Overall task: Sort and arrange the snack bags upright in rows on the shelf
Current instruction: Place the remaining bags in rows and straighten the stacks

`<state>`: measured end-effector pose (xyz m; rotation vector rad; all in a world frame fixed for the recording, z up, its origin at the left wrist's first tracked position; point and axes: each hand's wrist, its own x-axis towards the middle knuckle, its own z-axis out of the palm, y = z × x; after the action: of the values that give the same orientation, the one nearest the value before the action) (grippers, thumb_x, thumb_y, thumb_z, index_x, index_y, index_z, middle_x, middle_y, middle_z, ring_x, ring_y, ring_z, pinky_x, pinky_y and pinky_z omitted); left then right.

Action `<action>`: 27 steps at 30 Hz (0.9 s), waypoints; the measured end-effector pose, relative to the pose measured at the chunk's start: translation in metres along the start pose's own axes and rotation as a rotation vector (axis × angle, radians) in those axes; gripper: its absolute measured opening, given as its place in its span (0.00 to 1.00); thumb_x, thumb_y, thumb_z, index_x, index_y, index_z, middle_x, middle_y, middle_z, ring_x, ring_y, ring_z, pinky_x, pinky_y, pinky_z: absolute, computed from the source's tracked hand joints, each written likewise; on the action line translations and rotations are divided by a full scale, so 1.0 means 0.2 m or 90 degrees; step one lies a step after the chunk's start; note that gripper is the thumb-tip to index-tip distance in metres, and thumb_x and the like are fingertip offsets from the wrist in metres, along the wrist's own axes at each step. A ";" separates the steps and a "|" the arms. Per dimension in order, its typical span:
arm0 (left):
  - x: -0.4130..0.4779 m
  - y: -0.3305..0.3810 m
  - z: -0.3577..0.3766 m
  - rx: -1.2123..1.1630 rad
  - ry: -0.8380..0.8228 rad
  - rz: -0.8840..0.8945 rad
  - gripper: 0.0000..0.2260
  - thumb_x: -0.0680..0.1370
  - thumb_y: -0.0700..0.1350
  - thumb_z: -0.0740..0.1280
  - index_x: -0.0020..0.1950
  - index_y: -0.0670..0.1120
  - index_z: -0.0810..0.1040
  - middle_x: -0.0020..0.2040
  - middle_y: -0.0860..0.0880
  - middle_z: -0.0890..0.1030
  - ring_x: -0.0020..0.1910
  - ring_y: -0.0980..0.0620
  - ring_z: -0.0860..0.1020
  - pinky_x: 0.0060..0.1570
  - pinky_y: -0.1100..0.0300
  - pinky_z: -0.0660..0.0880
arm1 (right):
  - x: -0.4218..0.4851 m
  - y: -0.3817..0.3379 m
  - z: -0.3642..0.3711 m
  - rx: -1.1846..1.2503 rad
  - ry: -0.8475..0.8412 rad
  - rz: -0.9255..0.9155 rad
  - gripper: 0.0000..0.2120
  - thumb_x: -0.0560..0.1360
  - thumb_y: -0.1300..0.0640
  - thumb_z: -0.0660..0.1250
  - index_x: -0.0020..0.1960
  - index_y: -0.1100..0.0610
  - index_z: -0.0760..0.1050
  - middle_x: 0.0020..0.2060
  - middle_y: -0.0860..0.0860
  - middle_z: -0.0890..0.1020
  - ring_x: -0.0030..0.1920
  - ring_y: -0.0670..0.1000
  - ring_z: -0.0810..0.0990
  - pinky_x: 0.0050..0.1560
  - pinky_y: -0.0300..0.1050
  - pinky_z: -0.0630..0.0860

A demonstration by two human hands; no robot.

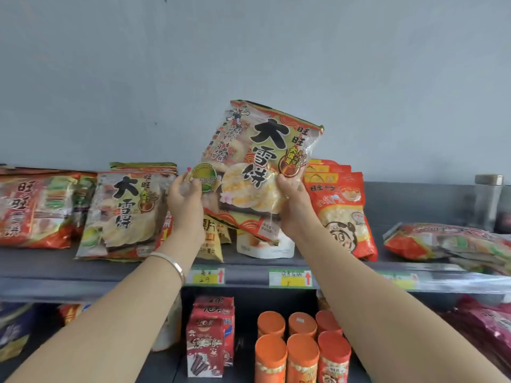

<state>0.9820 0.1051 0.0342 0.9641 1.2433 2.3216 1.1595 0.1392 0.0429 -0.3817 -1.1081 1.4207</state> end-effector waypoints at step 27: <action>0.75 -0.12 -1.22 0.320 0.064 -0.045 0.26 0.80 0.54 0.59 0.77 0.48 0.57 0.75 0.48 0.62 0.73 0.47 0.62 0.70 0.50 0.61 | 0.27 1.10 1.12 -0.248 -0.177 -0.017 0.27 0.78 0.54 0.65 0.74 0.51 0.61 0.68 0.48 0.72 0.67 0.50 0.72 0.68 0.53 0.70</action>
<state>0.7040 0.0576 -0.0207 0.9356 1.9242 2.0619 0.8445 0.1426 -0.0014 -0.4500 -1.6197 1.2562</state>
